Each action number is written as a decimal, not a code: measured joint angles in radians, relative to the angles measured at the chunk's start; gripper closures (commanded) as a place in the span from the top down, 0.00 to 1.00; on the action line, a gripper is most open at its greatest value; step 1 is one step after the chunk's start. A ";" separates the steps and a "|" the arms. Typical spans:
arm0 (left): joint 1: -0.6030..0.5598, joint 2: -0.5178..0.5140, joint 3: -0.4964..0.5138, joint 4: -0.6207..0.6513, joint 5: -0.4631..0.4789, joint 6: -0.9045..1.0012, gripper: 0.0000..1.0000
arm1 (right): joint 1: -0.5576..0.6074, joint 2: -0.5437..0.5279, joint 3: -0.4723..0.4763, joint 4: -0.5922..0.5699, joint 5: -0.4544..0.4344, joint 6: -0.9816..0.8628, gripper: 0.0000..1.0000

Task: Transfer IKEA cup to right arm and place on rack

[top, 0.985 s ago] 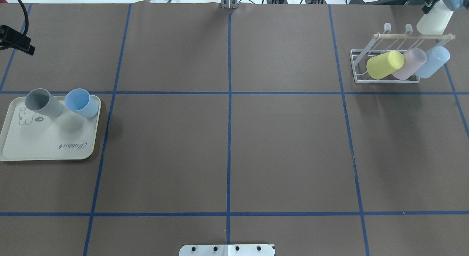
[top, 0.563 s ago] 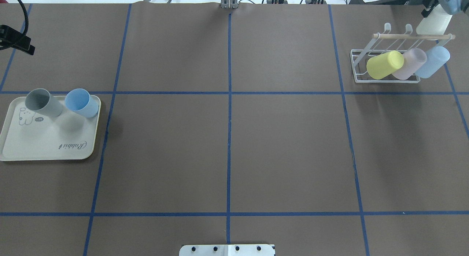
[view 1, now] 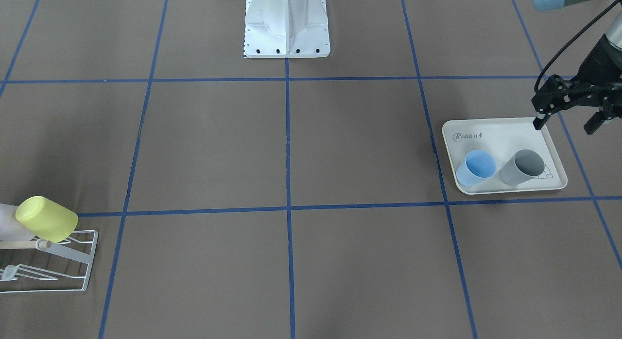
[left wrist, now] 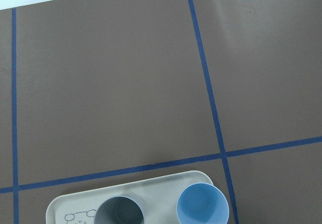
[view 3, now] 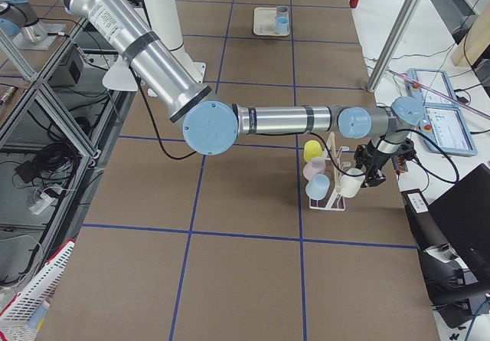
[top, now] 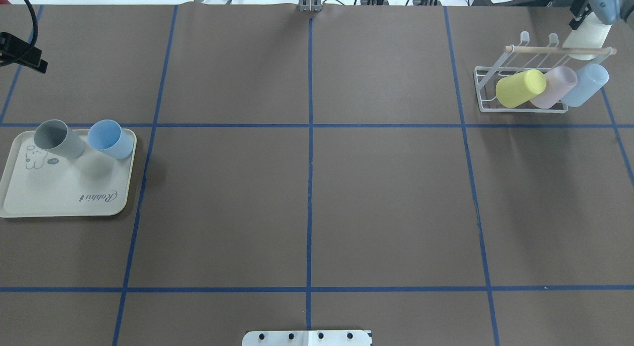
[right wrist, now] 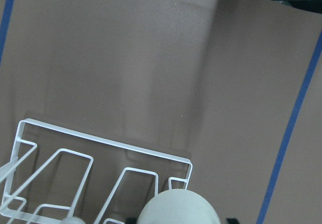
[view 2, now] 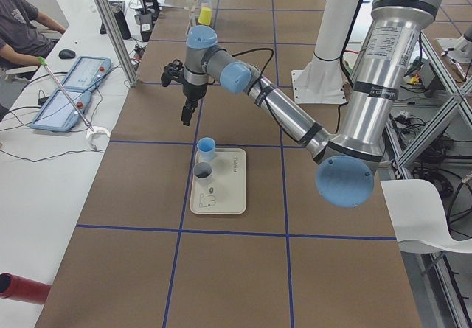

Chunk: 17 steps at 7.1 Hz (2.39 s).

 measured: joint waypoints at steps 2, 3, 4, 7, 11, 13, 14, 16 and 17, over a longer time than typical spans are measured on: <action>0.000 0.000 0.000 0.000 0.000 -0.001 1.00 | -0.005 -0.001 -0.008 0.004 0.000 0.000 0.65; 0.000 0.000 0.000 0.000 0.000 -0.001 1.00 | -0.005 0.000 -0.008 0.005 0.000 0.000 0.69; 0.000 -0.001 0.001 0.000 0.000 -0.002 1.00 | -0.006 0.000 -0.009 0.005 -0.001 0.000 0.70; 0.001 -0.001 0.002 0.000 0.000 -0.002 1.00 | -0.006 0.001 -0.009 0.005 -0.003 0.001 0.86; 0.002 -0.002 0.002 0.001 0.000 0.002 1.00 | 0.034 0.019 0.033 0.001 0.003 0.010 0.99; -0.001 0.000 0.005 0.004 0.000 0.013 1.00 | 0.068 0.022 0.110 -0.017 0.037 0.022 0.99; -0.004 0.002 0.011 0.007 0.001 0.031 1.00 | 0.084 0.019 0.162 -0.048 0.076 0.031 0.99; -0.022 0.012 0.036 0.012 0.003 0.092 1.00 | 0.098 0.000 0.346 -0.208 0.110 0.053 0.99; -0.040 0.021 0.062 0.012 0.001 0.128 1.00 | 0.099 -0.016 0.453 -0.280 0.114 0.102 0.99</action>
